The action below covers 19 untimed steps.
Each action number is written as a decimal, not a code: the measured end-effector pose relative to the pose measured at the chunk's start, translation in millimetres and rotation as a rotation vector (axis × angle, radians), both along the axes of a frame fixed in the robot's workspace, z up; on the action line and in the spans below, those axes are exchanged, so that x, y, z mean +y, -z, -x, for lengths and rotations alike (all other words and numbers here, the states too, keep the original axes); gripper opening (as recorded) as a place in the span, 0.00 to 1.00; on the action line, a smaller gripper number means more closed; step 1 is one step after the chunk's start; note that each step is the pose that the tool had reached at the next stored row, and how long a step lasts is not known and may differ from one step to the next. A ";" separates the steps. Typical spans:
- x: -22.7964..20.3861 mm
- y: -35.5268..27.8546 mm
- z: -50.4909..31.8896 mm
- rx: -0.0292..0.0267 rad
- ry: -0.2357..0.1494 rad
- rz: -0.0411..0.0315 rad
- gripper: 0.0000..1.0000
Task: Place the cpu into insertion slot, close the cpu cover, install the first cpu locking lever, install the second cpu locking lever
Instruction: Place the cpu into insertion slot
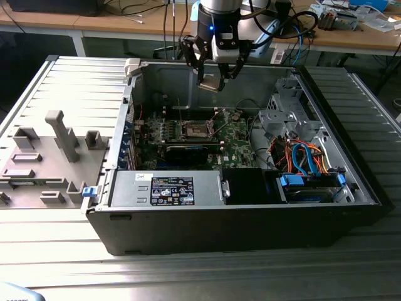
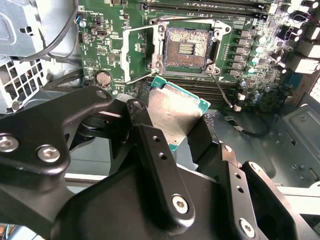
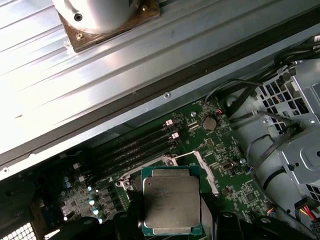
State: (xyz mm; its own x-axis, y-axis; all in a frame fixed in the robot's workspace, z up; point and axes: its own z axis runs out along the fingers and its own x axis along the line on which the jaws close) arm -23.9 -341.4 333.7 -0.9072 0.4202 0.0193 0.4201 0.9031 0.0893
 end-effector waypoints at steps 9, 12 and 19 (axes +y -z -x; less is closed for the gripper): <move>0.0 0.1 0.0 -0.0001 0.024 -0.0001 0.55; 0.0 0.1 0.0 0.0000 0.026 -0.0001 0.55; 0.0 0.1 0.0 0.0000 0.029 -0.0001 0.55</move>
State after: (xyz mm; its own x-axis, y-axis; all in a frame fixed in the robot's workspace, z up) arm -23.9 -341.4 333.6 -0.8945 0.4467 0.0193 0.4466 0.8903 0.0893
